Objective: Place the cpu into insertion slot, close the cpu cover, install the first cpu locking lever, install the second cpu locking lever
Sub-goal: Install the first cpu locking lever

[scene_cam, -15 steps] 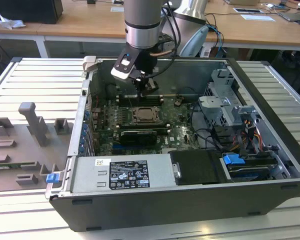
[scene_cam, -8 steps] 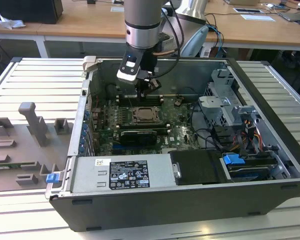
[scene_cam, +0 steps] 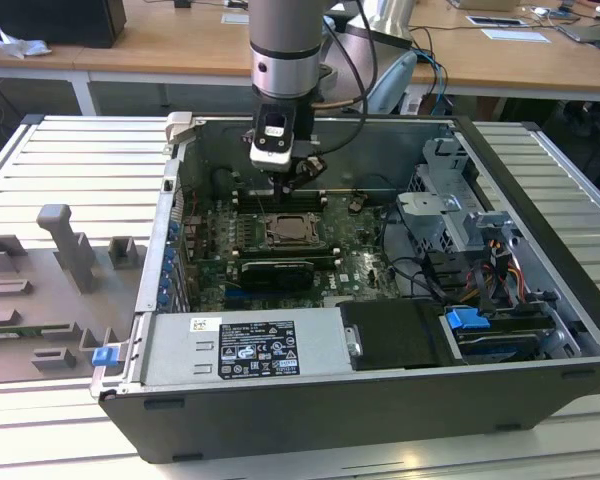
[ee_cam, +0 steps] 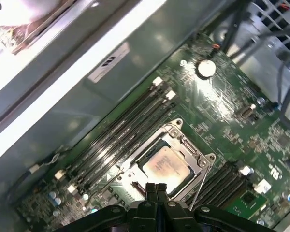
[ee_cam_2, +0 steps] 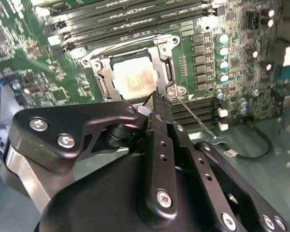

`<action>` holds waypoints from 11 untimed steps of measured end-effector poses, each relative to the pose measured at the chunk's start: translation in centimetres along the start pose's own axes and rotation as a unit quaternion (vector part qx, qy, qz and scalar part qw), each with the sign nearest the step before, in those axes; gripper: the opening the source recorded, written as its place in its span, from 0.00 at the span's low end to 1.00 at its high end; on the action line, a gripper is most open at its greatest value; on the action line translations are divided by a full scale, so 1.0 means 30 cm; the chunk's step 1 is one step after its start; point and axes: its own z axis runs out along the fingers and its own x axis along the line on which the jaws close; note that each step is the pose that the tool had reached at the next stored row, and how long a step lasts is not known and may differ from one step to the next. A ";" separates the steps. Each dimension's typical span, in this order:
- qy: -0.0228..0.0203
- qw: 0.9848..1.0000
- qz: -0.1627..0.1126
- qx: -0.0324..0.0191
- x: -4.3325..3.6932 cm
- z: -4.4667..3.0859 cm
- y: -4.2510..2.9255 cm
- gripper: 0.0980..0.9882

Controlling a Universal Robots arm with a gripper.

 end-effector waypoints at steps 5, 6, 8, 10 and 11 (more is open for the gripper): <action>0.003 0.997 -0.079 0.000 0.000 0.004 0.000 0.01; 0.004 0.996 -0.090 0.000 0.000 0.004 0.000 0.01; 0.005 0.994 -0.111 0.001 0.000 0.004 0.000 0.01; 0.006 0.991 -0.131 0.001 0.000 0.005 0.000 0.01; 0.006 0.990 -0.141 0.001 0.000 0.005 0.000 0.01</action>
